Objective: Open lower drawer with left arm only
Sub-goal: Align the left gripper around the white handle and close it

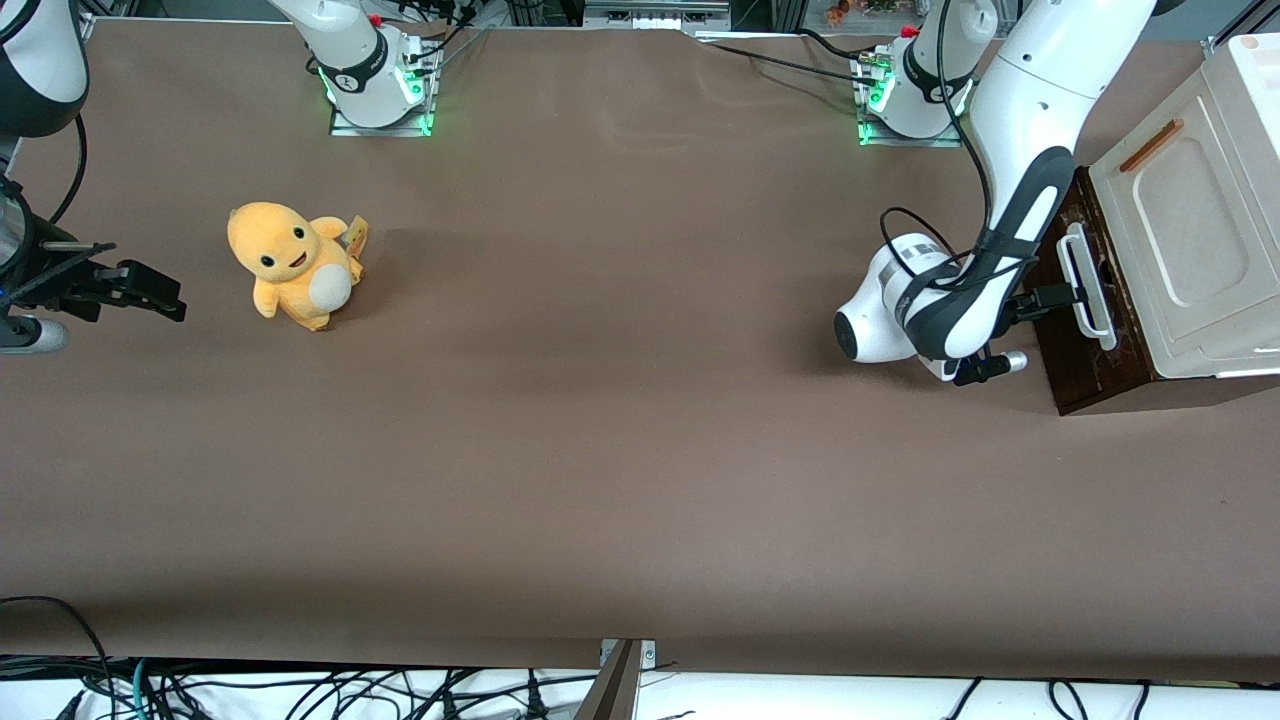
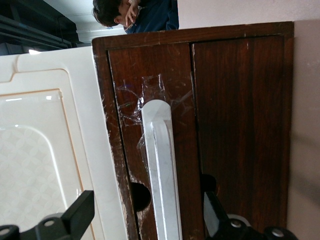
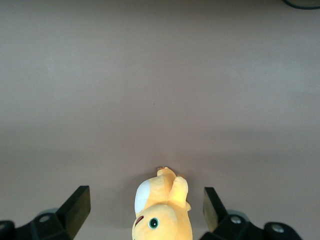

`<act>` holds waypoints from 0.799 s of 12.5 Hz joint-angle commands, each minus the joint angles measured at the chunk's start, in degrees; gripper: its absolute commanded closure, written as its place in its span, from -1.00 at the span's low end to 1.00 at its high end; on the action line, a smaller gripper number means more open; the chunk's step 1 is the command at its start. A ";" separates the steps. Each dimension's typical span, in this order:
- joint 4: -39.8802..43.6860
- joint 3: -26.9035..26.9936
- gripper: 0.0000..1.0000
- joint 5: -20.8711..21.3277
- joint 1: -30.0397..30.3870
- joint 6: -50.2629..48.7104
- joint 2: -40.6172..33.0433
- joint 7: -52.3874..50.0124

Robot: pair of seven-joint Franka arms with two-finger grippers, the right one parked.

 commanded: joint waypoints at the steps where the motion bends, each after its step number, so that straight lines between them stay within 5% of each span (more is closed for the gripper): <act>1: -0.69 -0.24 -0.93 2.93 1.74 0.03 0.47 -0.73; 6: -0.60 -0.24 -0.92 3.29 2.53 0.03 1.61 -1.87; 10: -1.30 -0.15 -0.72 3.55 2.62 -0.41 2.32 -2.93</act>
